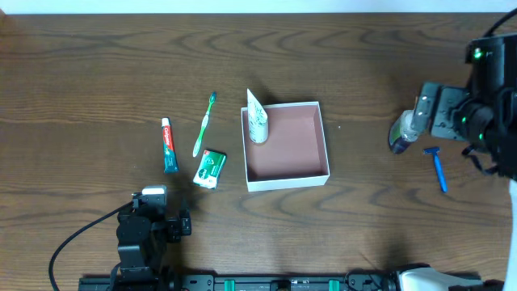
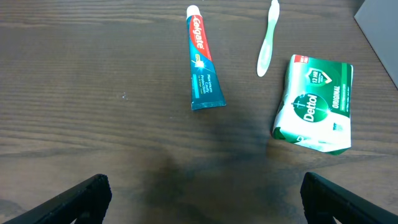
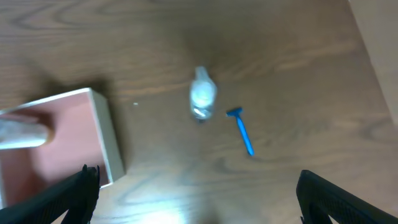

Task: Pack container
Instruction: 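Move the right gripper to the clear foam bottle and grasp it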

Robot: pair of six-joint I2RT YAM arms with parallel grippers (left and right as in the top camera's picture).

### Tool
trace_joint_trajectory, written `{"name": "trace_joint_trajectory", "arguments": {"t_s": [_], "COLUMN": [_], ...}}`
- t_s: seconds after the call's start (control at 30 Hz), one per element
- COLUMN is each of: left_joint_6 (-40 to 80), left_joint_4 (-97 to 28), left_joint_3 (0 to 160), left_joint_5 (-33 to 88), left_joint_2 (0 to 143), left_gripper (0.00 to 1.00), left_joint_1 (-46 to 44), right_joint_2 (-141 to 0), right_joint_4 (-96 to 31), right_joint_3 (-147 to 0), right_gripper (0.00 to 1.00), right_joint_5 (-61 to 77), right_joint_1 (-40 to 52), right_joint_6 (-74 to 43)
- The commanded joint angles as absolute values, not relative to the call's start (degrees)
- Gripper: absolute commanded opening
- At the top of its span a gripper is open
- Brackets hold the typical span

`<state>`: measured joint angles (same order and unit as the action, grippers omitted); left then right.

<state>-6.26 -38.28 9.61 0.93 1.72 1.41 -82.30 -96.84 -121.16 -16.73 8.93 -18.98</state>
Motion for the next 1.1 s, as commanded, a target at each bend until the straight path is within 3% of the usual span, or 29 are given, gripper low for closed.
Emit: {"name": "trace_joint_trajectory", "arguments": {"t_s": [0.0, 0.33, 0.57, 1.07], "left_joint_6": [-6.39, -6.39, -6.39, -6.39], "left_joint_4": [-38.11, -38.11, -38.11, -38.11], "left_joint_3": [8.95, 8.95, 8.95, 8.95], "left_joint_5": [0.91, 0.91, 0.91, 0.91], "left_joint_2": [1.34, 1.34, 1.34, 1.34], "left_gripper": [0.98, 0.98, 0.98, 0.98], "left_joint_1": [1.54, 1.54, 1.54, 1.54], "right_joint_2": [-83.81, -87.35, -89.49, -97.08], "right_joint_4": [-96.29, -87.0, -80.97, -68.93], "right_joint_3": [-117.75, -108.95, -100.95, -93.21], "right_gripper": [0.99, 0.99, 0.99, 0.97], "right_joint_5": [-17.67, -17.54, -6.79, -4.19], "right_joint_1": [5.32, 2.52, 0.43, -4.34], "right_joint_6": [-19.16, -13.54, 1.43, 5.23]}}
